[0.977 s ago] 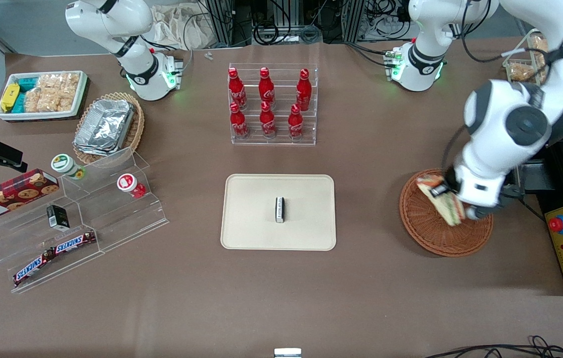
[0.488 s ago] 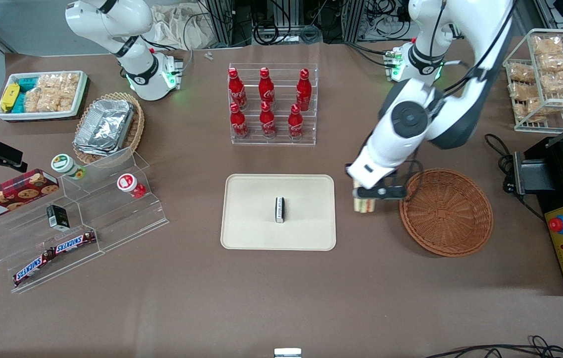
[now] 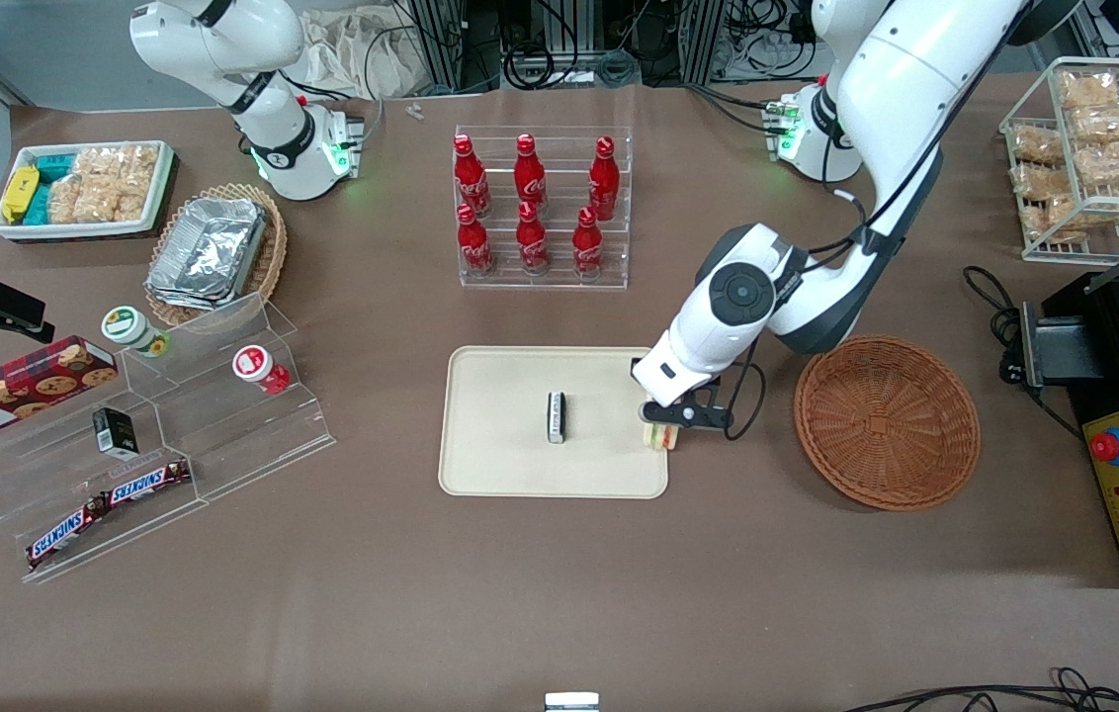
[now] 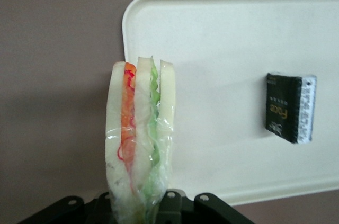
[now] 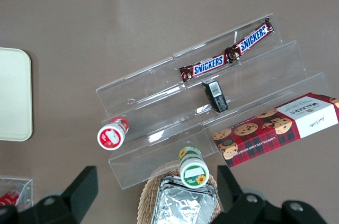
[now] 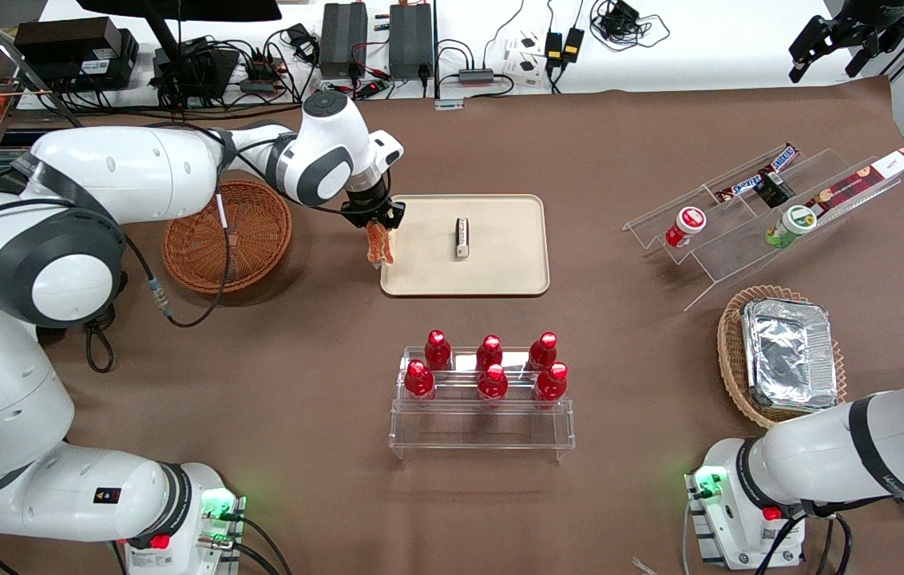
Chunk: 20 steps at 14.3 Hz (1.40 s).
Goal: Place sandwich from basket to tray
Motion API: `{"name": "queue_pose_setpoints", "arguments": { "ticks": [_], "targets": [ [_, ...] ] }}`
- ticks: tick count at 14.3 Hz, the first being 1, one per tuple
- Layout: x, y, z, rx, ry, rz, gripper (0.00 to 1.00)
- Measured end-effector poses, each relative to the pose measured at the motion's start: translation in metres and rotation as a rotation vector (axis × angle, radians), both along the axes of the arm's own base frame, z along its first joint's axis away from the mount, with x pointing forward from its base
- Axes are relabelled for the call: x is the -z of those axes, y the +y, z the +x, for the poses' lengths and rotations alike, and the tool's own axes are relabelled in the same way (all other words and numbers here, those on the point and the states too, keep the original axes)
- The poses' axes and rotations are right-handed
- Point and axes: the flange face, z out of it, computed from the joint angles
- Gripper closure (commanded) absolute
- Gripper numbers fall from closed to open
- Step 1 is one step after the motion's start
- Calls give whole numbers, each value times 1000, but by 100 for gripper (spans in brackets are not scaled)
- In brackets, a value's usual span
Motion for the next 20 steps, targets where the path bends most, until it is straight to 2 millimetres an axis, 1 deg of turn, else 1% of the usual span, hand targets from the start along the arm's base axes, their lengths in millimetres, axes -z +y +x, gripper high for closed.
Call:
{"name": "queue_pose_setpoints", "arguments": {
  "ticks": [1,3,4,6,7,8,9,10,13,15,16,17,18,20],
  "targets": [
    [5,-1,4,-6,-9,11,94],
    [15,-5,9,-22,-31,17,88],
    [21,-12,7,-23,-38,12,88],
    [28,-29,-4,-19,-33,9,88],
    [28,-35,-7,-17,-32,8,77],
    [28,-39,-9,-16,-33,7,37],
    [28,-39,-9,-17,-33,7,9],
    [28,-39,-9,-20,-32,7,1],
    [28,-38,-7,-27,-34,7,1],
    [21,-38,-3,-44,-46,-1,0],
    [9,-38,2,-66,-63,-10,0],
    [-9,-36,8,-96,-89,-19,0],
    [-32,-31,14,-126,-115,-19,0],
    [-84,-4,27,-182,-151,21,0]
  ]
}}
